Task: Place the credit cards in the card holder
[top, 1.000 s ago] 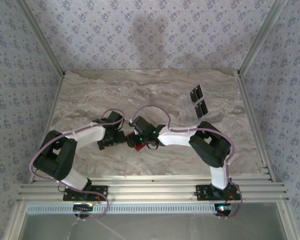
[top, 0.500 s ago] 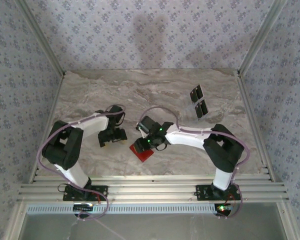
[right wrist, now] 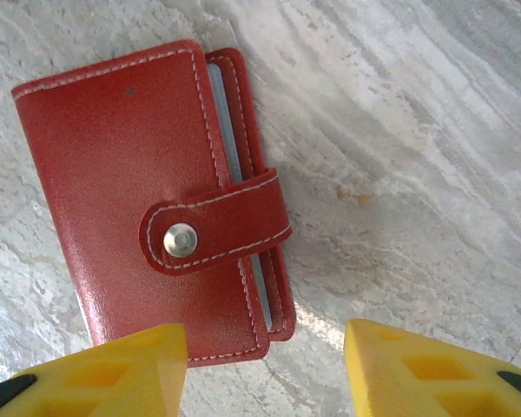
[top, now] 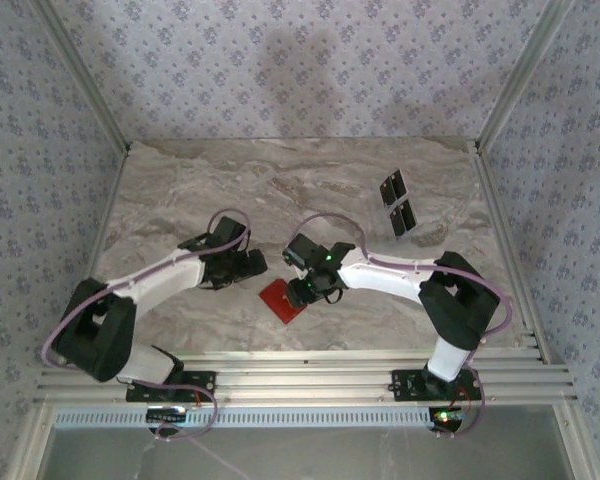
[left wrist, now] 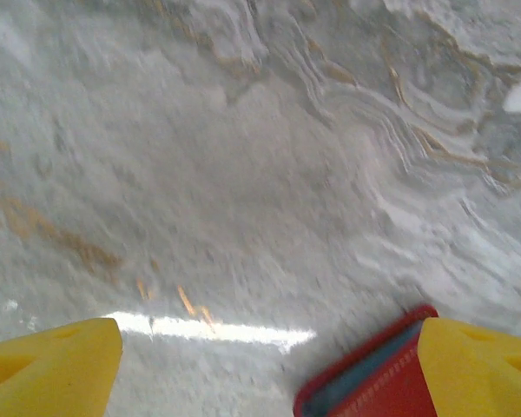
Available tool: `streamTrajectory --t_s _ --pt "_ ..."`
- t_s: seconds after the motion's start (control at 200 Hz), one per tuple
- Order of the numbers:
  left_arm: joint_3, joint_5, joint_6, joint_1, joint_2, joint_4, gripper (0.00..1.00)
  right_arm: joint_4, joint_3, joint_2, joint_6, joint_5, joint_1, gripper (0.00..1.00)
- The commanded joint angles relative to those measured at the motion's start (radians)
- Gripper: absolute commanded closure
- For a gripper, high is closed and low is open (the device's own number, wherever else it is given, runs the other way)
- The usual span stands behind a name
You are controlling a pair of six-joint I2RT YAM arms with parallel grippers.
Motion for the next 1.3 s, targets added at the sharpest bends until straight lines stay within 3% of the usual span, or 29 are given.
streamTrajectory --t_s 0.0,0.15,0.39,0.7,0.854,1.294 --pt "-0.075 -0.052 -0.141 -0.042 -0.071 0.034 0.11 -0.058 0.056 0.015 -0.034 0.065 0.024 0.48" --pt "-0.12 -0.078 -0.246 -0.107 -0.091 0.088 0.11 -0.063 0.12 0.051 -0.056 0.085 0.045 0.48" --pt "-0.093 -0.056 -0.282 -0.132 0.015 0.192 0.11 -0.064 0.174 0.113 -0.067 0.086 0.056 0.53" --pt "0.016 -0.053 -0.239 -0.117 0.157 0.232 0.11 -0.09 0.181 0.138 -0.069 0.104 0.045 0.89" --pt "0.071 -0.038 -0.205 -0.101 0.229 0.256 0.11 -0.091 0.17 0.115 -0.065 0.117 0.028 1.0" --pt "0.397 0.041 -0.051 -0.034 0.492 0.248 0.11 -0.099 0.131 0.001 -0.035 0.119 -0.043 1.0"
